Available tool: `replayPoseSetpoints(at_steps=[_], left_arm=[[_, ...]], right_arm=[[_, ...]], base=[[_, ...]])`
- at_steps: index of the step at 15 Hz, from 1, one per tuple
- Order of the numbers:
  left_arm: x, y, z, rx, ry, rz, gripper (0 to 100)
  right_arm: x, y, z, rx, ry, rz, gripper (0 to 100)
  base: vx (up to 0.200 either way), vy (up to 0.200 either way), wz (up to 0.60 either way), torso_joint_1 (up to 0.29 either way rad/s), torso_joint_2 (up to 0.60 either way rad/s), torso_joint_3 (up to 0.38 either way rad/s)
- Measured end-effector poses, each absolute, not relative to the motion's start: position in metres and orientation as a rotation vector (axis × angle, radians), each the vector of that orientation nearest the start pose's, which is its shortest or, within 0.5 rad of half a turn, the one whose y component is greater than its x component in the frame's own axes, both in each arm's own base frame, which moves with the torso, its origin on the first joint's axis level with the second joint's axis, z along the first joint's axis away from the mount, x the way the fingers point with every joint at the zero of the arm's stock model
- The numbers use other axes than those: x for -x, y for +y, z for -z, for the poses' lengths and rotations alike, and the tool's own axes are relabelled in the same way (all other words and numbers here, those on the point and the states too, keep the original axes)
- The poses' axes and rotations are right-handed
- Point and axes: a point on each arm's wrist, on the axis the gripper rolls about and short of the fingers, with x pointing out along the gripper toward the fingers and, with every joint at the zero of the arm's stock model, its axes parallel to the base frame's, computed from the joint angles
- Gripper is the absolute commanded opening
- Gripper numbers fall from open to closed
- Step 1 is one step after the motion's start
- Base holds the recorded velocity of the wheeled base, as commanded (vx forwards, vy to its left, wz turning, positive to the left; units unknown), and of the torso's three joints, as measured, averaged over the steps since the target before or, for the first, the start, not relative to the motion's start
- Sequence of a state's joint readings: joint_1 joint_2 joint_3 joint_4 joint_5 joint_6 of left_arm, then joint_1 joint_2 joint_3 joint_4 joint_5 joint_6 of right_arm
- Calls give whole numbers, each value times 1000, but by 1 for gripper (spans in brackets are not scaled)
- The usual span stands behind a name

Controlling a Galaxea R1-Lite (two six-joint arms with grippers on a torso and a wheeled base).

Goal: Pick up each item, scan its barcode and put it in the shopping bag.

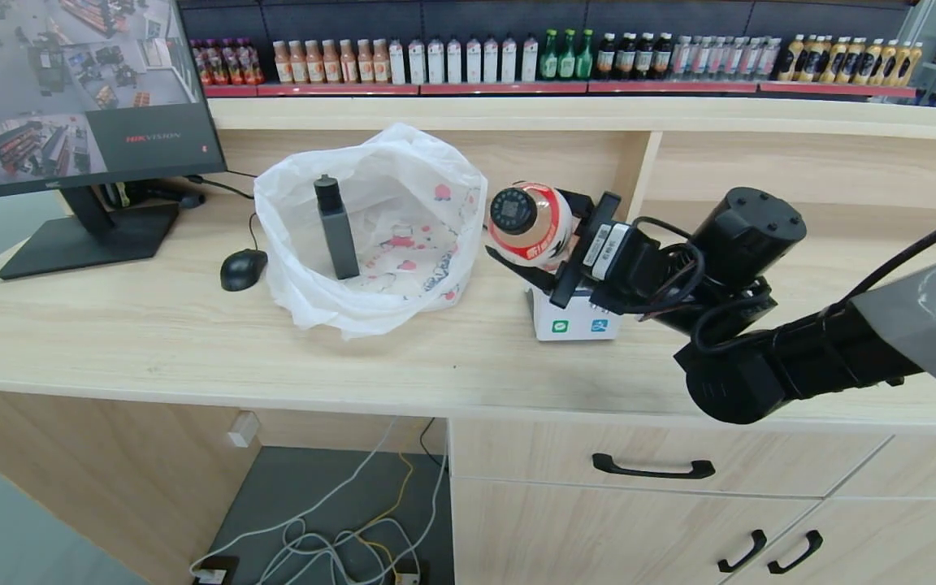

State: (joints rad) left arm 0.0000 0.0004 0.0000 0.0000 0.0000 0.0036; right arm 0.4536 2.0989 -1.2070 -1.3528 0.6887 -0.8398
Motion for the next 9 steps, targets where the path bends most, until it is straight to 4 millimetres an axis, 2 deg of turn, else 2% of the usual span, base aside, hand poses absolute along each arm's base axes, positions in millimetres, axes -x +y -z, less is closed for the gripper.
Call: replayPoseSetpoints(at_steps=[3,9], left_arm=[[23,0,-75,-3,0,0,100],[23,0,-75,-3,0,0,100]], right_arm=[[-371,183,-214,809,-951,-851,0],[-382,180,-209,821,-959,-855,0]], base=[[0,0,0,0,0,0],[0,0,0,0,0,0]])
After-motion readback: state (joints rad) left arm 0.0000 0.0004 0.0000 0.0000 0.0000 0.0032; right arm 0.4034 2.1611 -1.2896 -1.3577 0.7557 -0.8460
